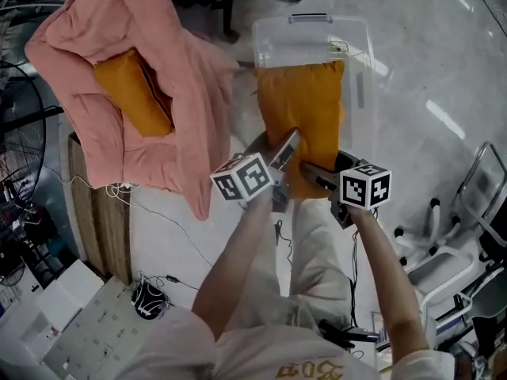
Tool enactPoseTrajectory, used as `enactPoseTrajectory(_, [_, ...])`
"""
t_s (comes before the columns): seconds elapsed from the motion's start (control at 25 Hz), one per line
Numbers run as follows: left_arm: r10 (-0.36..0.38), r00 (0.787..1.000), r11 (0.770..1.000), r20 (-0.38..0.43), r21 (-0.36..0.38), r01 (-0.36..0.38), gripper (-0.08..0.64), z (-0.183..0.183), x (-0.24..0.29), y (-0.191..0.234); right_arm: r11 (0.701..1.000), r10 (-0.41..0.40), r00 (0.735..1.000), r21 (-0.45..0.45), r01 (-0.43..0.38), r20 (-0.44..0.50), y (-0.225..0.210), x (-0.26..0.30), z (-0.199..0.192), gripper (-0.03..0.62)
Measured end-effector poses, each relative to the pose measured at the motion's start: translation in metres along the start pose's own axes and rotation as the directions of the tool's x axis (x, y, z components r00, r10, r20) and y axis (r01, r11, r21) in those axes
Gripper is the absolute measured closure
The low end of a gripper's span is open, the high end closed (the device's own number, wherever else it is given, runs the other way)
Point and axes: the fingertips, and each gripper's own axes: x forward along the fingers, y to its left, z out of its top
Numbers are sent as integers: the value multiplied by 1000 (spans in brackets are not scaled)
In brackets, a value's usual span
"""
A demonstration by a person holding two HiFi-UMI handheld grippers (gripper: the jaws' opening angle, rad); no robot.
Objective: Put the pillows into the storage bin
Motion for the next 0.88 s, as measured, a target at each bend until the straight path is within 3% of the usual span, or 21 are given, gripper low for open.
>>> enactPoseTrajectory(0.2, [11,998,1000,-54,-15,-12,158,-25,47,23,998,-26,1000,54,26,-17,-50,11,-8,198])
enactPoseTrajectory(0.6, [18,995,1000,-96,-22,-21,156,-65,143,69,996,-65,998,68,65,2,-158,41,-13,186])
enactPoseTrajectory(0.88, [-36,991,994,-132,-109,22,156,-105,206,99,985,-158,987,70,159,-16,-228,54,-27,178])
